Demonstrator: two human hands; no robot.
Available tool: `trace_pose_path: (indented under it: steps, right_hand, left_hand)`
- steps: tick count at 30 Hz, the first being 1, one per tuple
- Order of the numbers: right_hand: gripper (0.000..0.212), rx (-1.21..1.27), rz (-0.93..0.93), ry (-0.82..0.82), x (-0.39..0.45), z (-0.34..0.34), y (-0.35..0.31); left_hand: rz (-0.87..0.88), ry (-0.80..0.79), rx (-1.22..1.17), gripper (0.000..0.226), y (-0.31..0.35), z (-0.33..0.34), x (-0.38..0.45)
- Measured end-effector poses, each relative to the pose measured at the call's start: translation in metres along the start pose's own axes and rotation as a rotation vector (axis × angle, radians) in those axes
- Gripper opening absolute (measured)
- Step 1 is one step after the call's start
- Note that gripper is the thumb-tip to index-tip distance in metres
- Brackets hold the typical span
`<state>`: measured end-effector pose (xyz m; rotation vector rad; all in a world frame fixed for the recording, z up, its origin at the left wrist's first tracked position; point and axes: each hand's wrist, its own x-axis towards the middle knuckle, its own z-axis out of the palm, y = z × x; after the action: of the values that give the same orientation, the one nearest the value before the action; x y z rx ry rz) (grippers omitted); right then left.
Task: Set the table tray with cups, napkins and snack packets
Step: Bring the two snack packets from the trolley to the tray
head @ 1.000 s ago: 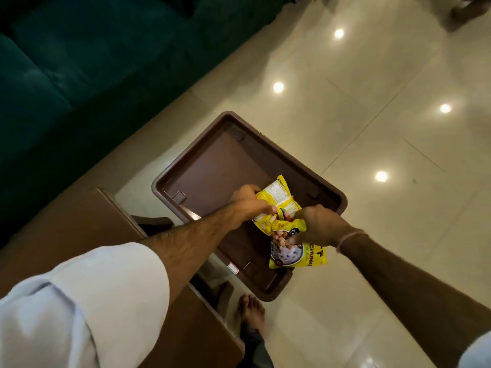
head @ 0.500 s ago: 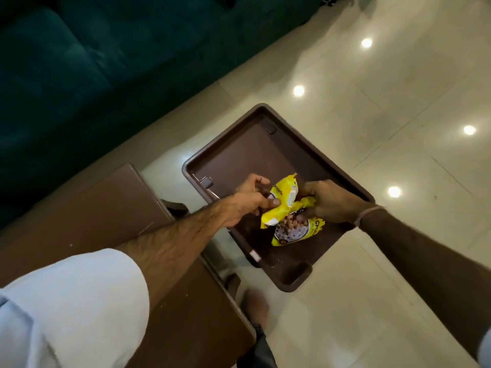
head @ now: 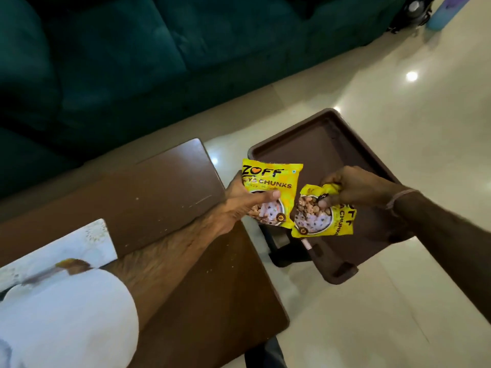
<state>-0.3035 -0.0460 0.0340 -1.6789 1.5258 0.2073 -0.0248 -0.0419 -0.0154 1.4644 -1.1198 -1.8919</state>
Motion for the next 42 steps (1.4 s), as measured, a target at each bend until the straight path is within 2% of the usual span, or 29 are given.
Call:
trace_pose_path:
  steps: [2,6,7,10,13,16,18,19,21,24,27,30,33,36,39,42]
  right_hand:
    - [0.03,0.014,-0.032,0.005,0.009,-0.002,-0.027]
    - [0.026,0.111,-0.132,-0.089,0.03,0.006,-0.093]
    - [0.026,0.127,-0.164,-0.116,0.035,0.009,-0.113]
    - [0.023,0.101,-0.236,-0.159,0.05,0.024,-0.172]
    - [0.029,0.135,-0.266,-0.065,0.06,0.041,-0.22]
    - [0.044,0.585,-0.274,0.14,0.06,0.055,-0.253]
    - [0.049,0.961,-0.216,0.228,0.052,0.07,-0.27]
    - [0.047,1.135,-0.176,0.209,0.046,0.082,-0.278]
    - [0.045,1.407,-0.118,0.048,0.037,0.114,-0.29]
    - [0.058,1.618,-0.105,-0.18,0.03,0.16,-0.318]
    - [0.048,1.777,-0.052,-0.234,0.041,0.184,-0.359]
    - [0.043,1.842,0.006,-0.234,0.056,0.198,-0.387]
    - [0.036,1.816,0.025,-0.256,0.064,0.211,-0.405]
    - [0.043,1.659,0.059,-0.231,0.066,0.228,-0.419]
    - [0.038,1.515,0.065,-0.226,0.064,0.255,-0.429]
    - [0.034,1.446,0.125,-0.238,0.058,0.284,-0.437]
  left_hand:
    - [-0.047,0.03,-0.084,0.059,-0.001,-0.028,-0.019]
    - [-0.157,-0.027,-0.314,0.022,-0.006,-0.091,-0.059]
    - [-0.188,-0.065,-0.382,0.022,-0.007,-0.103,-0.069]
    - [-0.198,-0.201,-0.501,0.045,-0.007,-0.128,-0.094]
    - [-0.108,-0.215,-0.522,0.053,-0.007,-0.144,-0.113]
    - [-0.084,-0.049,-0.612,0.061,-0.012,-0.169,-0.13]
    - [-0.047,0.065,-0.734,0.045,-0.017,-0.188,-0.14]
    - [-0.013,0.11,-0.805,0.033,-0.018,-0.197,-0.144]
    - [0.052,0.162,-0.929,0.024,-0.017,-0.208,-0.152]
    - [0.085,0.167,-0.97,0.031,-0.011,-0.218,-0.162]
    - [0.084,0.176,-0.947,0.044,-0.011,-0.24,-0.178]
    - [0.088,0.228,-0.923,0.049,-0.02,-0.28,-0.203]
    - [0.09,0.36,-0.903,0.03,-0.033,-0.335,-0.235]
    - [0.079,0.52,-0.869,0.023,-0.054,-0.394,-0.275]
    - [0.043,0.655,-0.787,0.012,-0.082,-0.446,-0.319]
    - [0.002,0.719,-0.645,0.006,-0.117,-0.485,-0.359]
